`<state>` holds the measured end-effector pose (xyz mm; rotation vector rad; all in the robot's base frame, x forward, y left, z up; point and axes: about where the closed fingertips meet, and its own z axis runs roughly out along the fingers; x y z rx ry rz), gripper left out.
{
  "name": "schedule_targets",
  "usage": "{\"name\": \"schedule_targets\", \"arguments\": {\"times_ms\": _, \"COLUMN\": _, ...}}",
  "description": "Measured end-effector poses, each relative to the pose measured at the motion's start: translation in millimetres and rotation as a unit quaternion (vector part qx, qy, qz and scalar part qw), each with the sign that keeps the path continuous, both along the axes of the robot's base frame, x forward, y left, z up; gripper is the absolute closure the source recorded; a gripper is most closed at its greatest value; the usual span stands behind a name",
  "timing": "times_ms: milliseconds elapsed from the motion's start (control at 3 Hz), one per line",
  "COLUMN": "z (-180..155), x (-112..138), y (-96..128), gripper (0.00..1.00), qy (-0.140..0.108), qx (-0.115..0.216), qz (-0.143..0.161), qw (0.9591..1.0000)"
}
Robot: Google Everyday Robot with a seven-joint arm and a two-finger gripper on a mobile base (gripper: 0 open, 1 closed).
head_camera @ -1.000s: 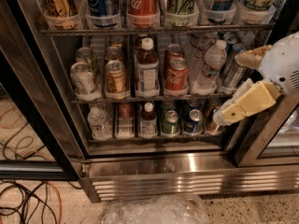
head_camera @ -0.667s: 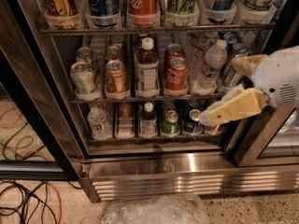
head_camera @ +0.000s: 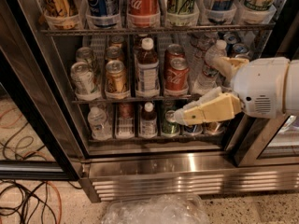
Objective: Pick orange can from middle shelf of fridge
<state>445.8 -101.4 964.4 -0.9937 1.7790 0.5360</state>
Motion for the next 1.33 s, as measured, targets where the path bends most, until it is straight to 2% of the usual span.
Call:
{"name": "schedule_targets", "arguments": {"times_ms": 667, "z": 2, "x": -1, "y": 3, "gripper": 0.00, "qy": -0.001, "qx": 0.006, "qz": 0.007, "qw": 1.0000}}
{"name": "schedule_targets", "arguments": {"times_ms": 1000, "z": -5, "x": -5, "y": 13, "gripper": 0.00, "qy": -0.008, "qx": 0.032, "qz": -0.017, "qw": 0.9993}}
{"name": "schedule_targets", "arguments": {"times_ms": 1333, "z": -29, "x": -9, "y": 21, "gripper": 0.00, "qy": -0.024, "qx": 0.059, "qz": -0.077, "qw": 0.9950}}
